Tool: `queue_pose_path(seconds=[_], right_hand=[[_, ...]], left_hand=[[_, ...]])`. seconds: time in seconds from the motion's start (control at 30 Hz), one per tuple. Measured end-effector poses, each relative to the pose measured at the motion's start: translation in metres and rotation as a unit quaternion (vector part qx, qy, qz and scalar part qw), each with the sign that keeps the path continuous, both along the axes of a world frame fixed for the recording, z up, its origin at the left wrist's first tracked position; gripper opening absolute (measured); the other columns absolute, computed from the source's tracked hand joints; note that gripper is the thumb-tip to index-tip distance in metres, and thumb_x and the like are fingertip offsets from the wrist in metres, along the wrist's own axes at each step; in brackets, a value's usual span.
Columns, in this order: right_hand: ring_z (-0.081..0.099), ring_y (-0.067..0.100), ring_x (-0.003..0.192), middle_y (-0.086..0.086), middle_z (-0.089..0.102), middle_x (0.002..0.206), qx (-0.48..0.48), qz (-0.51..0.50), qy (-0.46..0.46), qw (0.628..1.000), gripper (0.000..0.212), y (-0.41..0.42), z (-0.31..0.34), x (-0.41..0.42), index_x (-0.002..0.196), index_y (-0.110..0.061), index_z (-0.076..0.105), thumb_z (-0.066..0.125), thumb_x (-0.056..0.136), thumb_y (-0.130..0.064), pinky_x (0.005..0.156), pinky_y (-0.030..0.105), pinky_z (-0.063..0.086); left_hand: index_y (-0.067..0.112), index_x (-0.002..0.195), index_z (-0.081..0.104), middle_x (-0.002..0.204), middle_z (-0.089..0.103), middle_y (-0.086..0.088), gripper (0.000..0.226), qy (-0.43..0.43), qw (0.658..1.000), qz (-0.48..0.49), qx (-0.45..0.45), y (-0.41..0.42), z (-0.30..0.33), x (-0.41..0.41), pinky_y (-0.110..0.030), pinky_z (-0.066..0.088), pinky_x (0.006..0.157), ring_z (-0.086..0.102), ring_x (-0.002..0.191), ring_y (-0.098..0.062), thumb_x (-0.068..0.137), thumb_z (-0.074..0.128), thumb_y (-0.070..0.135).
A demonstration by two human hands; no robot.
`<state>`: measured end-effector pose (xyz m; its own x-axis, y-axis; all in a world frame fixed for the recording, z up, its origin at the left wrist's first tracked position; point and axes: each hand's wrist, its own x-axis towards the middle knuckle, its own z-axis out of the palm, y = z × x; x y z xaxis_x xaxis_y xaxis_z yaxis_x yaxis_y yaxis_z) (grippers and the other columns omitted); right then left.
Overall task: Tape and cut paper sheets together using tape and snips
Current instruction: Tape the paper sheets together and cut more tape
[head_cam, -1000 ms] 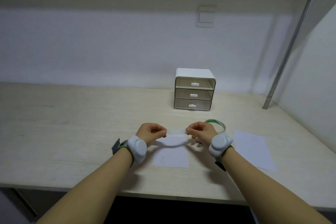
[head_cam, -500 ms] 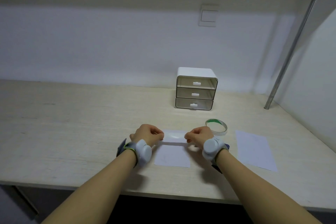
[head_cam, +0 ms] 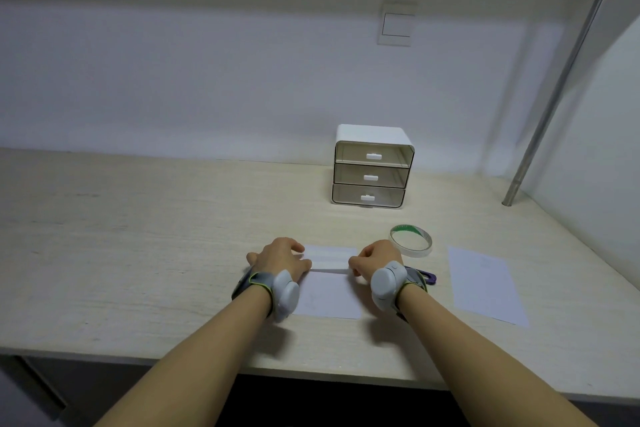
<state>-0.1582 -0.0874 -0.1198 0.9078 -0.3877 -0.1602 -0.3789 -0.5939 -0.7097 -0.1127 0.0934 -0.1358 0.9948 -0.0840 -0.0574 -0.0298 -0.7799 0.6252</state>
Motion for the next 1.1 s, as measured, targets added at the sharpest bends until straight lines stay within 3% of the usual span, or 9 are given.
queue_pose_path(seconds=[0.1, 0.27, 0.57, 0.77, 0.93, 1.1], right_hand=[[0.044, 0.013, 0.046, -0.009, 0.046, 0.033, -0.002, -0.005, 0.008, 1.000, 0.028, -0.001, -0.001, 0.003, 0.043, -0.018, 0.056, 0.063, 0.069, -0.013, 0.044, 0.016, 0.032], [0.038, 0.019, 0.054, 0.006, 0.045, 0.057, -0.038, 0.018, 0.026, 0.999, 0.018, 0.002, -0.006, 0.006, 0.055, -0.014, 0.049, 0.061, 0.068, -0.015, 0.052, 0.020, 0.030], [0.039, 0.021, 0.053, 0.007, 0.049, 0.058, -0.071, 0.015, 0.034, 0.997, 0.013, 0.003, -0.008, 0.010, 0.054, -0.016, 0.049, 0.057, 0.064, -0.014, 0.053, 0.021, 0.032], [0.044, 0.023, 0.054, 0.009, 0.055, 0.069, -0.112, 0.040, 0.044, 0.992, 0.004, 0.005, -0.008, 0.009, 0.070, -0.014, 0.056, 0.057, 0.074, -0.015, 0.059, 0.023, 0.039], [0.050, 0.030, 0.072, 0.008, 0.052, 0.078, -0.160, 0.056, 0.051, 0.984, 0.026, -0.002, -0.001, 0.002, 0.080, -0.009, 0.048, 0.061, 0.081, -0.032, 0.059, 0.026, 0.038], [0.051, 0.028, 0.078, 0.013, 0.063, 0.099, -0.200, 0.075, 0.027, 0.976, 0.010, -0.017, 0.006, -0.001, 0.085, -0.011, 0.049, 0.057, 0.080, -0.016, 0.064, 0.028, 0.039]], left_hand=[[0.030, 0.109, 0.058, 0.104, 0.070, 0.009, 0.031, -0.003, 1.000, 0.001, 0.009, -0.001, 0.002, 0.002, -0.031, 0.023, 0.081, 0.049, 0.111, -0.026, 0.078, 0.061, 0.034], [0.031, 0.103, 0.053, 0.105, 0.069, 0.010, 0.028, -0.001, 1.000, 0.005, 0.020, 0.000, 0.001, 0.005, -0.031, 0.020, 0.075, 0.051, 0.111, -0.025, 0.076, 0.060, 0.035], [0.031, 0.100, 0.046, 0.097, 0.068, 0.010, 0.023, -0.027, 0.998, -0.004, 0.062, -0.006, -0.001, 0.006, -0.029, 0.018, 0.062, 0.051, 0.106, -0.025, 0.079, 0.053, 0.031], [0.023, 0.101, 0.045, 0.090, 0.071, 0.002, 0.019, -0.090, 0.991, -0.017, 0.099, -0.014, 0.002, -0.002, -0.032, 0.020, 0.074, 0.054, 0.096, -0.025, 0.083, 0.051, 0.022], [0.021, 0.096, 0.044, 0.089, 0.071, 0.002, 0.011, -0.101, 0.985, -0.030, 0.140, -0.011, 0.006, -0.005, -0.035, 0.022, 0.080, 0.058, 0.087, -0.022, 0.087, 0.049, 0.025], [0.026, 0.097, 0.052, 0.088, 0.071, 0.004, 0.012, -0.083, 0.986, -0.021, 0.140, -0.005, 0.012, -0.006, -0.035, 0.023, 0.088, 0.056, 0.088, -0.019, 0.088, 0.046, 0.021]])
